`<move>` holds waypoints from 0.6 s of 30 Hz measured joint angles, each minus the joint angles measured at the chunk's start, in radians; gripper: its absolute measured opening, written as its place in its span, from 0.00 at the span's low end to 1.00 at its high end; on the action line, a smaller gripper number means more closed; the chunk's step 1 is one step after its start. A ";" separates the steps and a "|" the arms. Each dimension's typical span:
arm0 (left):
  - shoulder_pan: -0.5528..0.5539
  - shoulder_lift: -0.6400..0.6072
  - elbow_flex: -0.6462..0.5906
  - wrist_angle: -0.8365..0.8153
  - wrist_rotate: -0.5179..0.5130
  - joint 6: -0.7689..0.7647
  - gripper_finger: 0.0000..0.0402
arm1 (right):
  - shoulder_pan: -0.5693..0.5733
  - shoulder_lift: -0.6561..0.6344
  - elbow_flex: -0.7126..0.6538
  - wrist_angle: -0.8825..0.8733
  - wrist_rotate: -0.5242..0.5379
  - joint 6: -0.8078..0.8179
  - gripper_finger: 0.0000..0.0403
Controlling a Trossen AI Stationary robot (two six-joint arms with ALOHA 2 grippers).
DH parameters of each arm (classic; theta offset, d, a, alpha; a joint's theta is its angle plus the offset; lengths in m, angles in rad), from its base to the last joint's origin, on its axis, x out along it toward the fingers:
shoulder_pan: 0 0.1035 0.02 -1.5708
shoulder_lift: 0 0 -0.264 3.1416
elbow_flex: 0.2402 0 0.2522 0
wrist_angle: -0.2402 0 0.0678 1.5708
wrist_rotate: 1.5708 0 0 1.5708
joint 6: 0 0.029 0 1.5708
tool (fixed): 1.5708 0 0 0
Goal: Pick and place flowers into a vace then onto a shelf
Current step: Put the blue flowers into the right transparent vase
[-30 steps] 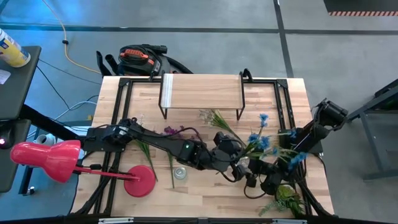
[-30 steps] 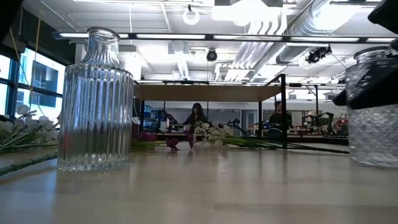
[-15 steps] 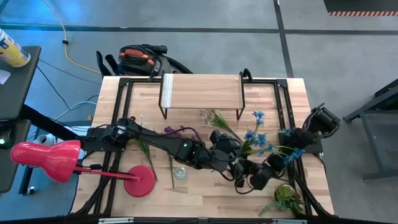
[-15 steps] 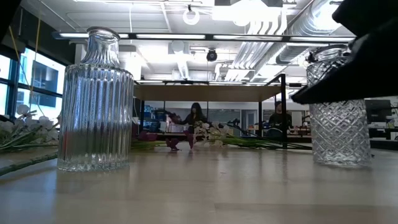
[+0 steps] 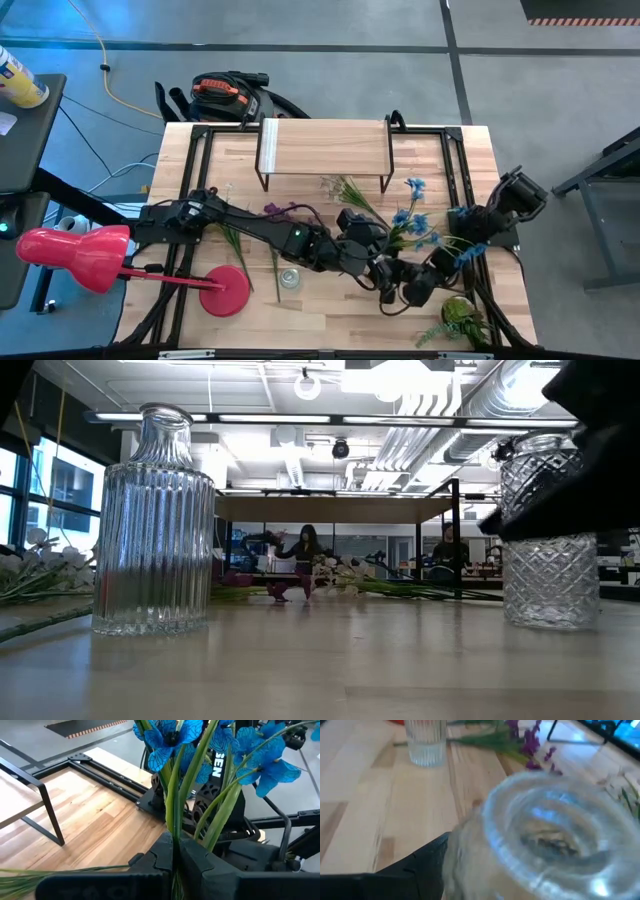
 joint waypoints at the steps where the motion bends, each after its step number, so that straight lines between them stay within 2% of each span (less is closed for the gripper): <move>1: 0.000 0.000 0.000 -0.002 0.007 0.000 0.13 | 0.008 0.000 0.000 -0.030 0.001 0.031 0.71; 7: 0.000 0.000 0.000 -0.024 0.009 0.002 0.13 | 0.054 -0.010 0.000 -0.156 0.046 0.189 0.71; 14: 0.000 0.001 0.000 -0.027 0.009 0.003 0.14 | 0.105 -0.097 0.000 -0.301 0.143 0.356 0.71; 18: 0.000 0.001 0.000 -0.039 0.009 0.003 0.14 | 0.129 -0.107 0.000 -0.320 0.141 0.404 0.71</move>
